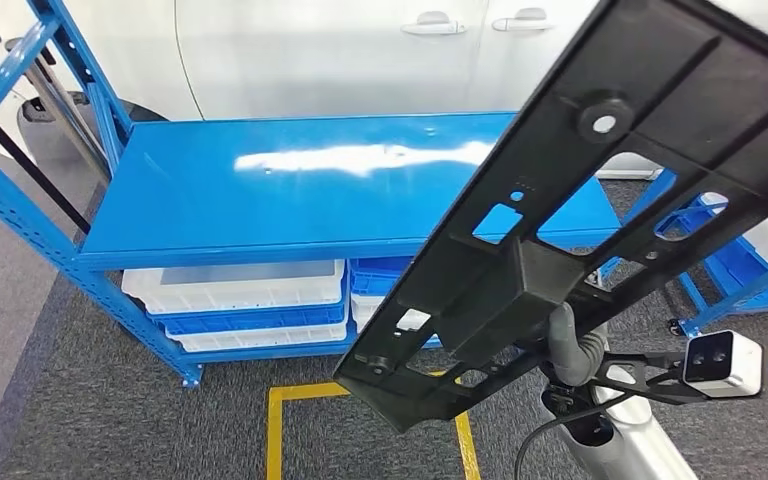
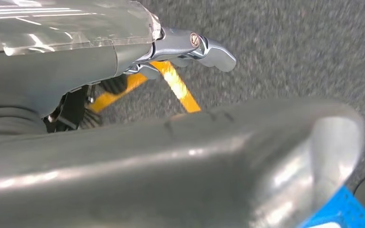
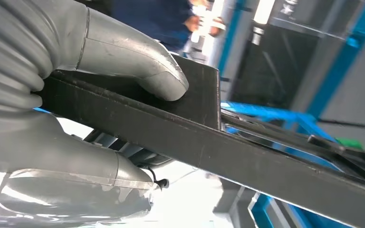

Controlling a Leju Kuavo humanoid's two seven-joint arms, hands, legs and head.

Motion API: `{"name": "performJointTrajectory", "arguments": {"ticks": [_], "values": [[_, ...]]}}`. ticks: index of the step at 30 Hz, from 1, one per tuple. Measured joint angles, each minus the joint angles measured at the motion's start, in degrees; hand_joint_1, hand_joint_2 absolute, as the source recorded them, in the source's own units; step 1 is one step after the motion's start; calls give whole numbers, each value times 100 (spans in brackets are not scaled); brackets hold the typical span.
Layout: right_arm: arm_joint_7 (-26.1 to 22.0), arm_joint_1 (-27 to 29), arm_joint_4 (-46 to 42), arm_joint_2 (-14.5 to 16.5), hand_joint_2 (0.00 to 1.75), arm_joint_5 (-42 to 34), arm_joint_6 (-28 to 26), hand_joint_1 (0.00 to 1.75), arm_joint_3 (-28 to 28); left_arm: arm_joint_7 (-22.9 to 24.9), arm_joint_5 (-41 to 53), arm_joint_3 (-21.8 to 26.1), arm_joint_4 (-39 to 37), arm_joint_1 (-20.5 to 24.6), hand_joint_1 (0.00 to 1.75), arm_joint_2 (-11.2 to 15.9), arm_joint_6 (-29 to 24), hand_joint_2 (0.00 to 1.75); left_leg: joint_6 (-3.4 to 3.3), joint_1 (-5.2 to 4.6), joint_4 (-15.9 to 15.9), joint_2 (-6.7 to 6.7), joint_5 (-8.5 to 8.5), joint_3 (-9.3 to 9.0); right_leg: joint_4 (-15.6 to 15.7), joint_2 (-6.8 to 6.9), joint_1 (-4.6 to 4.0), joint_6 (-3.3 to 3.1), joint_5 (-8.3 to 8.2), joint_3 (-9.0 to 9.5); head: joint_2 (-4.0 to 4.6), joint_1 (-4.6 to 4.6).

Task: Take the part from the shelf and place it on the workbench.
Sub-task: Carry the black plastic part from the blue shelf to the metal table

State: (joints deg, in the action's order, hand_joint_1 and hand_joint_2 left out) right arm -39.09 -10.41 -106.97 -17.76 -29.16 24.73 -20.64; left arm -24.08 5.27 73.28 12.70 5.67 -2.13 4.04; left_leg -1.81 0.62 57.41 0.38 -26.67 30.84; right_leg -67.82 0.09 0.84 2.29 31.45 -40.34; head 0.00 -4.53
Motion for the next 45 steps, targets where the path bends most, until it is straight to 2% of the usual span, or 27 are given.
{"name": "performJointTrajectory", "arguments": {"ticks": [1, 2, 4, 6, 8, 9, 11, 12, 14, 16, 17, 19, 21, 23, 25, 27, 28, 31, 32, 34, 35, 37, 39, 40, 42, 43, 45], "values": [[-9, -13, 11, -34, 175, 35, -52, 175, -61, 4, -1, 2, 0, -1, 0, -1, 4, 0, -8, -10, 9, 3, 69, 93, -373, 0, 2, 9, 198, -52, 0, 0], [-18, -11, 18, -50, 175, 86, -93, 175, -118, 8, -2, 4, 0, -1, 0, -3, 8, 0, -7, -19, 21, 4, 136, 190, -648, 0, 3, 13, 243, -53, 0, -1], [-27, -6, 32, -66, 175, 168, -151, 175, -228, 18, -3, 6, 0, -2, 0, -16, 15, 0, 7, -29, 54, 4, 258, 385, -693, 0, 4, 3, -23, 168, 0, -1], [-26, -58, 53, -82, 175, 168, -163, 175, -305, 23, -3, 12, 0, -2, 0, -42, 22, 0, 42, -37, 94, -1, 364, 543, -26, -13, -3, -39, -252, 725, 0, -1], [-20, -171, 77, -94, 175, 107, -158, 175, -352, 25, -3, 20, 0, 0, 0, -71, 29, 0, 98, -47, 104, -3, 472, 624, 787, -33, -32, -102, -141, 1255, 0, -1], [-17, -229, 89, -97, 175, 75, -158, 175, -367, 26, -3, 24, 0, 1, 0, -81, 31, 0, 131, -44, 86, -3, 534, 641, 1014, -38, -56, -132, -70, 1372, 0, -1], [-10, -299, 122, -103, 175, 37, -158, 175, -400, 29, 0, 31, 0, -9, 0, -92, 31, 0, 196, -29, 45, -14, 632, 669, 1120, -21, -69, -206, -141, 1342, 0, -1], [-8, -319, 140, -106, 175, 29, -157, 175, -416, 30, 1, 33, 0, -20, 0, -95, 31, 0, 223, -25, 85, -26, 557, 707, 1136, -6, -61, -255, -209, 1289, 0, -1], [-4, -344, 174, -108, 175, 24, -156, 175, -448, 30, 2, 37, -1, -37, 0, -104, 30, 0, 261, -12, 463, -45, 79, 850, 1151, 28, -36, -343, -362, 1141, 0, -1], [-4, -358, 198, -109, 175, 21, -154, 175, -463, 30, 2, 38, -1, -38, 0, -115, 29, 0, 288, -3, 1187, -45, -483, 1007, 1124, 40, -53, -377, -501, 953, 0, -2], [-4, -360, 213, -110, 175, 20, -151, 175, -469, 30, 2, 38, -1, -37, 0, -117, 28, 0, 297, -1, 1517, -44, -585, 1034, 1101, 46, -62, -378, -571, 844, 0, -2], [-4, -360, 238, -112, 175, 19, -142, 175, -491, 30, 2, 38, 0, -36, 0, -117, 28, 0, 296, -2, 1733, -44, -385, 873, 1040, 54, -70, -368, -701, 610, 0, -2], [-6, -363, 247, -112, 175, 16, -136, 175, -517, 30, 1, 39, 0, -28, 0, -115, 29, 0, 259, -5, 1204, -43, -135, 347, 967, 54, -72, -342, -814, 401, 0, -2], [1, -385, 247, -113, 175, 0, -145, 175, -530, 30, 1, 40, 1, -9, 0, -113, 31, 0, 213, -31, 358, -43, -273, -263, 909, 59, -76, -292, -918, 282, 0, -1], [56, -434, 247, -114, 175, -37, -180, 175, -543, 27, 1, 40, 2, 2, 0, -111, 33, 0, 176, -69, -59, -44, -413, -483, 911, 69, -65, -226, -1033, 247, 0, -1], [143, -480, 246, -114, 175, -77, -238, 175, -562, 25, 2, 42, 2, 2, 0, -120, 33, 0, 117, -56, -96, -22, -298, -405, 908, 58, -48, -157, -1042, 208, 0, -1], [175, -497, 246, -119, 175, -94, -263, 175, -570, 26, 2, 43, 2, 2, 0, -126, 33, 0, 78, -44, -109, -7, -219, -346, 815, 45, -43, -129, -888, 165, 0, -1], [201, -523, 248, -141, 175, -141, -294, 175, -598, 24, -2, 52, 2, 3, 0, -138, 33, 0, 11, -39, -105, 19, 19, -84, -57, 22, -12, -59, -18, -43, 0, 1], [199, -523, 248, -143, 175, -150, -296, 175, -608, 24, -3, 55, 2, 2, 0, -140, 33, 0, 14, -43, -91, 21, 96, 21, -402, 21, -1, -38, 127, -85, 0, 1], [194, -508, 245, -140, 175, -110, -299, 175, -628, 24, -3, 61, 2, 2, 0, -149, 34, 0, 36, -43, -42, 23, 240, 252, -710, 20, 23, -8, -23, 19, 0, 1], [192, -492, 239, -134, 175, -48, -301, 175, -642, 24, -3, 65, 2, 2, 0, -155, 36, 0, 55, -40, -10, 23, 306, 370, -575, 20, 38, -1, -206, 219, 0, 1], [191, -457, 213, -104, 175, 109, -297, 175, -678, 24, -3, 74, 2, 3, 0, -167, 44, 0, 108, -40, 61, 19, 417, 555, 145, 10, 51, -8, -306, 821, 0, 0], [169, -417, 171, -67, 175, 223, -279, 175, -706, 25, -3, 81, 2, 6, 0, -175, 54, 0, 175, -43, 88, 14, 526, 644, 805, -8, 20, -83, -117, 1246, 0, -2], [146, -388, 153, -55, 175, 263, -266, 175, -712, 27, -3, 86, 2, 6, 0, -179, 57, 0, 212, -40, 71, 13, 591, 666, 964, -13, -6, -136, -63, 1308, 0, -2], [84, -310, 142, -48, 175, 323, -227, 175, -712, 30, -2, 104, 2, -9, 0, -185, 57, 0, 282, -18, 34, 6, 690, 712, 998, -1, -18, -249, -167, 1210, 0, -1], [54, -272, 143, -46, 175, 348, -200, 175, -712, 31, -2, 113, 2, -22, 0, -189, 56, 0, 311, -7, 87, 0, 599, 768, 1002, 6, -17, -296, -244, 1139, 0, -1], [0, -193, 150, -42, 175, 392, -117, 175, -700, 32, 0, 123, 2, -39, 0, -205, 50, 0, 346, 11, 512, -7, 61, 922, 1011, 22, -14, -373, -408, 966, 0, -1]]}}
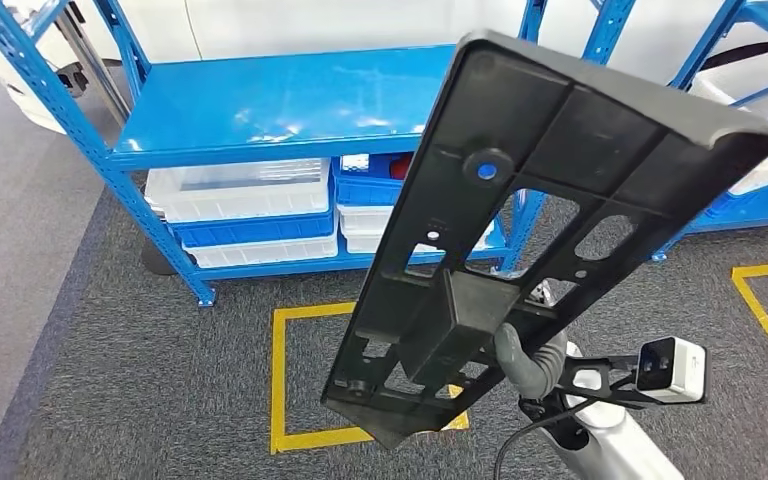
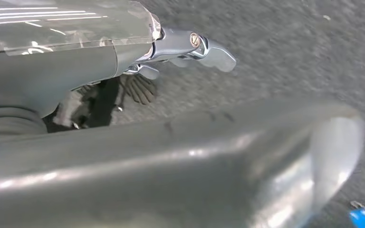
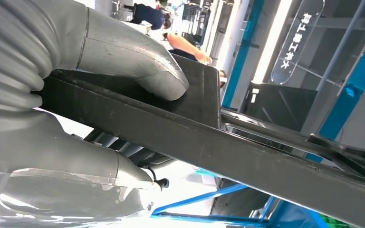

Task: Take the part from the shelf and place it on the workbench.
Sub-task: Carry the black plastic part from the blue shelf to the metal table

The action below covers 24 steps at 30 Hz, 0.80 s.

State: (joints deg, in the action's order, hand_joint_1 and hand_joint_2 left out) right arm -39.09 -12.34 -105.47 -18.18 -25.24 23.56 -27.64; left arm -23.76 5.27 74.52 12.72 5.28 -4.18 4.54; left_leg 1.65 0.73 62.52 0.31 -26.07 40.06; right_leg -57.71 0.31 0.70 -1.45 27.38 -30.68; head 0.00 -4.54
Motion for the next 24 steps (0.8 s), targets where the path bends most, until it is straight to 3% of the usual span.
{"name": "performJointTrajectory", "arguments": {"ticks": [1, 2, 3, 5, 6, 7, 9, 10, 12, 13, 14, 15, 16, 17, 18, 19, 20, 21, 22, 24], "values": [[-16, 45, 5, 3, 175, 27, 54, 175, 11, 1, -1, 2, 0, -4, 0, -10, -2, 0, 10, -2, 340, 0, -337, 62, -1, 0, -12, -20, -77, -91, 0, -1], [-25, 92, 16, 7, 175, 55, 112, 175, 28, 1, -1, 3, 0, -3, 0, -17, -4, 0, 11, -2, 685, 0, -563, 86, -5, 3, -27, -35, -155, -188, 0, -1], [-27, 134, 26, 12, 175, 90, 173, 175, 47, 1, -2, 5, 0, 0, 0, -20, -5, 0, 5, -6, 944, -1, -630, 59, -15, 4, -41, -43, -233, -293, 0, -1], [-28, 208, 41, 38, 175, 173, 284, 175, 106, -1, -1, 6, 0, 8, 0, -21, -5, 0, -34, -23, 1022, -2, -400, -208, -53, 4, -62, -39, -383, -517, 0, -1], [-29, 236, 42, 59, 175, 214, 326, 175, 144, -4, -1, 6, 0, 13, 0, -20, -3, 0, -68, -41, 809, -3, -274, -466, -77, 2, -66, -32, -450, -617, 0, -1], [-30, 257, 42, 89, 175, 251, 350, 175, 181, -11, -2, 5, 1, 19, 0, -18, 1, 0, -108, -67, 455, -2, -252, -808, -99, -2, -73, -18, -510, -695, 0, -1], [-30, 277, 40, 158, 175, 321, 355, 175, 245, -36, -3, 2, 2, 49, 0, -13, 11, 0, -166, -109, -314, 3, -428, -1386, -111, 6, -81, 31, -639, -781, 0, -1], [-30, 283, 38, 195, 175, 357, 344, 175, 266, -49, -1, -1, 2, 62, 0, -11, 15, 0, -185, -128, -548, 4, -502, -1525, -95, 16, -78, 64, -710, -796, 0, -1], [-30, 294, 34, 255, 175, 418, 325, 175, 287, -64, 1, -4, 2, 70, 0, -16, 19, 0, -226, -119, -675, 10, -429, -1485, -45, 22, -62, 133, -838, -823, 0, 0], [-30, 301, 32, 278, 175, 438, 318, 175, 290, -65, 2, -5, 2, 69, 0, -21, 17, 0, -260, -107, -695, 17, -356, -1428, -75, 9, -55, 163, -776, -860, 0, 0], [-30, 307, 31, 296, 175, 455, 312, 175, 293, -62, -4, -5, 2, 68, 0, -26, 15, 0, -292, -89, -714, 27, -277, -1357, -194, -5, -46, 192, -596, -916, 0, 0], [-30, 312, 31, 308, 175, 467, 303, 175, 295, -56, -9, -5, 2, 69, 0, -31, 12, 0, -315, -79, -720, 38, -207, -1276, -429, -17, -28, 217, -306, -992, 0, 0], [-30, 317, 30, 322, 175, 476, 284, 175, 297, -48, -13, -5, 2, 69, 0, -31, 9, 0, -329, -82, -719, 41, -134, -1187, -772, -21, -15, 247, 14, -1076, 0, 1], [-30, 323, 31, 333, 175, 482, 267, 175, 298, -37, -16, -5, 2, 67, 0, -31, 7, 0, -332, -81, -715, 46, -64, -1105, -1154, -21, 2, 274, 229, -1148, 0, 1], [-30, 331, 31, 346, 175, 487, 253, 175, 299, -23, -14, -5, 2, 66, 0, -31, 5, 0, -324, -81, -710, 49, 5, -1020, -1490, -20, 15, 298, 287, -1191, 0, 1], [-30, 343, 31, 366, 175, 494, 250, 175, 303, -7, -13, -5, 2, 66, 0, -31, 2, 0, -313, -80, -700, 52, 71, -933, -1698, -20, 27, 315, 186, -1174, 0, 0], [-30, 357, 30, 395, 175, 510, 258, 175, 313, 10, -11, -5, 2, 65, 0, -31, -2, 0, -297, -77, -684, 53, 129, -848, -1707, -19, 37, 322, -3, -1065, 0, -1], [-30, 373, 25, 432, 175, 534, 271, 175, 331, 25, -11, -5, 2, 64, 0, -31, -7, 0, -278, -74, -661, 53, 178, -765, -1509, -19, 46, 319, -165, -848, 0, -1], [-31, 384, 9, 472, 175, 562, 285, 175, 357, 36, -11, -5, 2, 63, 0, -31, -9, 0, -255, -76, -629, 51, 216, -694, -1131, -19, 50, 304, -190, -539, 0, -1], [-32, 397, -43, 545, 175, 607, 306, 175, 420, 44, -11, -7, 2, 63, 0, -31, -10, 0, -201, -89, -563, 47, 264, -610, -329, -23, 30, 238, 36, 32, 0, -1]]}}
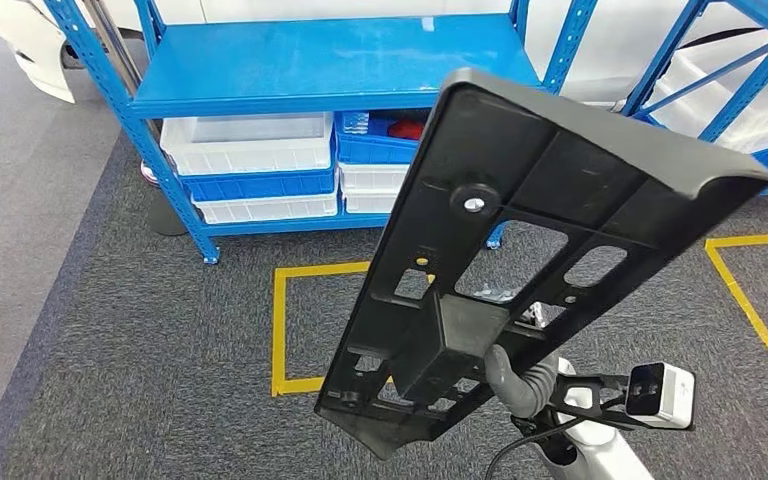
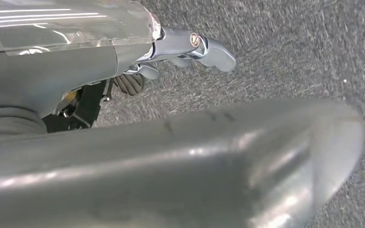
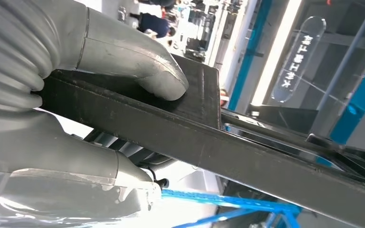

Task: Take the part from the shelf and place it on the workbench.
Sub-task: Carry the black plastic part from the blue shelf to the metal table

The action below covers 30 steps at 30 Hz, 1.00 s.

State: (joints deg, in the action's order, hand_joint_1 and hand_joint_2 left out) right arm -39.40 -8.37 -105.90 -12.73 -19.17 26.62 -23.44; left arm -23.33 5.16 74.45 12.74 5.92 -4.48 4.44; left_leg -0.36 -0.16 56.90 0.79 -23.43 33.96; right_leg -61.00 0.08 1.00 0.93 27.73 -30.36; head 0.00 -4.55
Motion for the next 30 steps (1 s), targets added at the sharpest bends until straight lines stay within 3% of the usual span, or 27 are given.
{"name": "performJointTrajectory", "arguments": {"ticks": [2, 4, 6, 8, 9, 10, 11, 14, 16, 18, 20, 23, 24, 25, 26, 28, 30], "values": [[-1, 15, -37, 56, 175, 14, 11, 175, 47, 3, 0, -1, 0, 1, 0, 0, 0, 0, 72, -3, 23, 0, 49, 28, 333, -3, -33, -85, 166, 185, 0, 1], [-1, 37, -51, 91, 175, 18, 16, 175, 69, 3, 0, -1, 0, -4, 0, 2, -1, 0, 143, 19, 81, -8, 31, 73, 371, 6, -25, -178, 113, 153, 0, 2], [0, 48, -67, 127, 175, 21, 23, 175, 79, 4, 0, -1, 0, -17, 0, 1, -2, 0, 191, 41, 508, -23, -292, 256, 391, 18, -14, -256, 40, 100, 0, 2], [1, 59, -72, 161, 175, 25, 30, 175, 87, 5, 0, -1, 0, -29, 0, -3, -2, 0, 226, 55, 1292, -30, -751, 548, 381, 21, -35, -287, -13, 23, 0, 1], [1, 69, -72, 170, 175, 31, 32, 175, 93, 5, 0, -1, 0, -35, 0, -4, -2, 0, 237, 59, 1596, -29, -871, 643, 374, 19, -44, -289, -33, -12, 0, 1], [1, 80, -77, 183, 175, 50, 29, 175, 108, 5, 0, -1, 0, -41, 0, -3, -2, 0, 243, 61, 1712, -29, -878, 646, 362, 18, -50, -286, -48, -42, 0, 0], [1, 92, -92, 204, 175, 78, 23, 175, 133, 5, 0, -1, 0, -46, 0, -1, -2, 0, 240, 62, 1593, -29, -776, 534, 349, 17, -53, -281, -57, -62, 0, 0], [1, 142, -207, 320, 175, 141, 38, 175, 263, 5, 0, -1, 0, -54, 0, 3, -2, 0, 178, 64, 469, -82, -367, -157, 306, -4, -56, -243, -62, -97, 0, 1], [0, 194, -289, 386, 175, 147, 130, 175, 364, 5, 4, -1, 0, -75, 0, 3, -1, 0, 130, 51, 84, -137, -339, -373, 292, -40, -57, -186, -75, -124, 0, 1], [-1, 276, -385, 457, 175, 250, 244, 175, 479, 5, 8, -1, 0, -97, 0, -1, 2, 0, 83, 51, 24, -107, -333, -379, 287, -80, -68, -122, -95, -143, 0, 0], [-1, 386, -532, 539, 175, 472, 312, 175, 593, 5, 9, -1, 0, -95, 0, -8, 11, 0, 17, 80, -37, -36, -304, -381, 151, -91, -75, -63, 2, -218, 0, 1], [-1, 579, -780, 657, 175, 795, 302, 175, 655, 11, 11, 3, 0, -104, 0, -13, 20, 0, -42, 87, -65, 71, -280, -369, -779, -68, -49, 3, 505, -662, 0, 2], [-1, 650, -858, 691, 175, 868, 276, 175, 657, 21, 11, 7, 0, -113, 0, -14, 20, 0, -44, 83, -60, 111, -281, -364, -1113, -63, -37, 19, 619, -824, 0, 2], [-1, 713, -931, 716, 175, 921, 258, 175, 660, 36, 11, 11, 0, -122, 0, -15, 19, 0, -43, 80, -52, 150, -284, -361, -1283, -54, -26, 31, 629, -907, 0, 2], [-1, 767, -996, 734, 175, 956, 253, 175, 667, 53, 10, 16, 0, -128, 0, -19, 17, 0, -39, 80, -42, 189, -292, -361, -1233, -33, -17, 37, 528, -884, 0, 2], [-1, 856, -1133, 767, 175, 1006, 289, 175, 684, 89, 10, 28, 0, -134, 0, -39, 13, 0, -13, 77, -14, 261, -320, -374, -565, 115, -11, 24, 145, -555, 0, 2], [-1, 918, -1245, 809, 175, 1041, 331, 175, 691, 107, 11, 43, 0, -140, 0, -57, 10, 0, 43, 45, 24, 328, -358, -379, 65, 316, -45, -31, -69, -264, 0, 2]]}}
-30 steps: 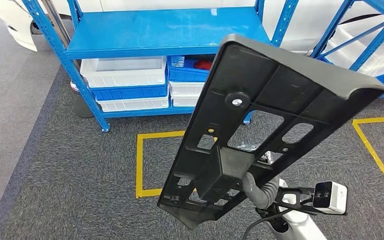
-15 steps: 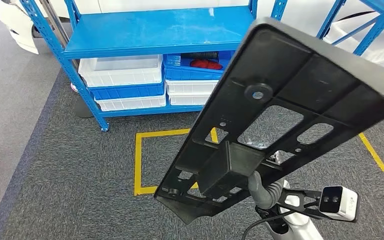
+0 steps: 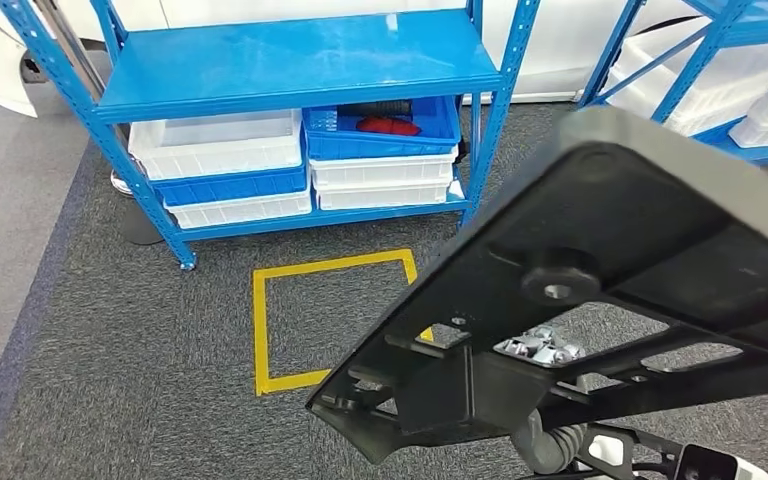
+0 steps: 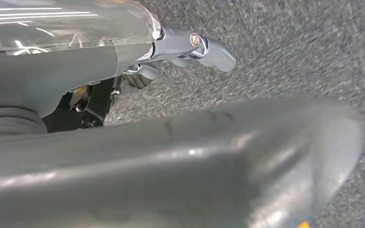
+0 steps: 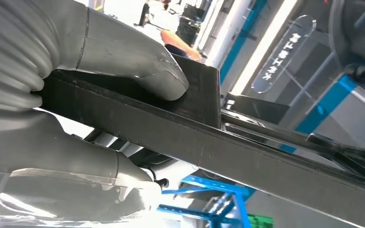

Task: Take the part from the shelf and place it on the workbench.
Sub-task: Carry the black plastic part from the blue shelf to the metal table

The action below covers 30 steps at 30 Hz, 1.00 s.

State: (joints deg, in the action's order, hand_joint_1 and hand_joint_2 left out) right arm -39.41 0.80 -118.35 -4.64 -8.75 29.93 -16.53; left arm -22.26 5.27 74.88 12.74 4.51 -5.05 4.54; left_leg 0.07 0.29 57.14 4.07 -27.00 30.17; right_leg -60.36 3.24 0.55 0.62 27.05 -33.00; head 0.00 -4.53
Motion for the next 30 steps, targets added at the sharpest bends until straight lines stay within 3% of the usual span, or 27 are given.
{"name": "performJointTrajectory", "arguments": {"ticks": [1, 3, 4, 6, 7, 9, 10, 11, 13, 15, 17, 19, 21, 23, 25, 26, 27, 29, 30], "values": [[0, 23, -41, 22, 175, 9, 9, 175, 1, 3, -1, 6, 0, -4, 0, -2, -1, 0, 31, -16, 14, 40, -15, 0, 125, 44, -17, -36, -14, 42, 0, -1], [0, 70, -102, 55, 175, 16, 12, 175, 7, 3, -1, 13, 0, -5, 0, -3, -2, 0, 91, -24, 21, 143, -28, -5, 144, -50, -32, -117, -16, 12, 0, -1], [0, 93, -128, 67, 175, 19, 13, 175, 11, 3, -2, 14, 0, -1, 0, -3, -2, 0, 129, -12, 45, 132, -61, -2, 154, -109, -32, -152, -31, 3, 0, -1], [1, 114, -171, 98, 175, 27, 18, 175, 19, 3, -2, 19, 0, 0, 0, -3, -3, 0, 193, 15, 312, -62, -271, 99, 178, -220, -16, -219, -66, -8, 0, -2], [1, 122, -186, 122, 175, 37, 24, 175, 20, 4, -1, 23, 0, -6, 0, -4, -6, 0, 213, 27, 609, -202, -454, 226, 180, -275, -13, -242, -77, -13, 0, -2], [1, 145, -197, 173, 175, 58, 36, 175, 20, 5, 2, 38, 0, -22, 0, -16, -14, 0, 225, 32, 1344, -329, -782, 551, 175, -398, -27, -272, -90, -27, 0, -2], [1, 165, -200, 193, 175, 66, 34, 175, 20, 6, 2, 47, 0, -26, 0, -23, -16, 0, 222, 32, 1575, -344, -826, 657, 170, -468, -37, -277, -92, -30, 0, -2], [1, 183, -207, 208, 175, 66, 26, 175, 21, 7, 1, 56, 0, -27, 0, -29, -18, 0, 211, 32, 1609, -352, -760, 676, 165, -539, -44, -279, -94, -28, 0, -2], [2, 208, -232, 225, 175, 25, 9, 175, 34, 7, -1, 65, 0, -17, 0, -34, -19, 0, 158, 31, 1068, -429, -371, 434, 156, -681, -51, -276, -97, -14, 0, -2], [2, 218, -250, 227, 175, -73, 13, 175, 75, 7, 0, 68, 0, -3, 0, -37, -20, 0, 87, 34, 370, -681, -78, 131, 143, -809, -51, -245, -110, -27, 0, -1], [1, 228, -252, 226, 175, -179, 45, 175, 152, 5, 2, 70, 0, 9, 0, -43, -19, 0, 56, 21, 93, -820, -45, 30, 132, -923, -26, -175, -145, -88, 0, -1], [0, 245, -250, 228, 175, -263, 99, 175, 279, -2, -2, 72, 0, 25, 0, -55, -9, 0, 25, 22, 18, -714, -16, 16, 131, -997, -4, -96, -178, -136, 0, -1], [0, 246, -247, 238, 175, -310, 123, 175, 432, -16, -5, 75, 0, 37, 0, -74, 13, 0, -42, 48, -55, -575, 36, -1, -67, -803, -21, -43, -37, -241, 0, 2], [0, 242, -240, 251, 175, -322, 107, 175, 522, -25, -2, 84, 0, 31, 0, -83, 25, 0, -86, 48, -81, -429, 55, 0, -690, -498, -20, -3, 326, -536, 0, 2], [1, 249, -228, 262, 175, -322, 81, 175, 564, -25, -2, 97, 0, 21, 0, -86, 23, 0, -93, 36, -70, -276, 52, 17, -1345, -383, 18, 41, 582, -843, 0, 1], [2, 254, -222, 266, 175, -317, 56, 175, 580, -19, -2, 102, 0, 21, 0, -89, 17, 0, -87, 34, -62, -205, 47, 22, -1423, -358, 37, 62, 559, -868, 0, 1], [2, 258, -219, 268, 175, -312, 19, 175, 593, -11, -2, 106, 0, 26, 0, -98, -2, 0, -78, 35, -52, -137, 39, 24, -1295, -328, 57, 80, 443, -785, 0, 2], [2, 262, -217, 272, 175, -306, -80, 175, 600, 3, -2, 115, 0, 37, 0, -122, -61, 0, -37, 28, -20, -22, 8, 16, -536, -152, 74, 90, 118, -354, 0, 2], [1, 266, -217, 274, 175, -310, -125, 175, 603, 1, -2, 122, 0, 39, 0, -134, -97, 0, -6, 15, 3, 23, -14, 15, -196, -63, 63, 64, 19, -173, 0, 1]]}}
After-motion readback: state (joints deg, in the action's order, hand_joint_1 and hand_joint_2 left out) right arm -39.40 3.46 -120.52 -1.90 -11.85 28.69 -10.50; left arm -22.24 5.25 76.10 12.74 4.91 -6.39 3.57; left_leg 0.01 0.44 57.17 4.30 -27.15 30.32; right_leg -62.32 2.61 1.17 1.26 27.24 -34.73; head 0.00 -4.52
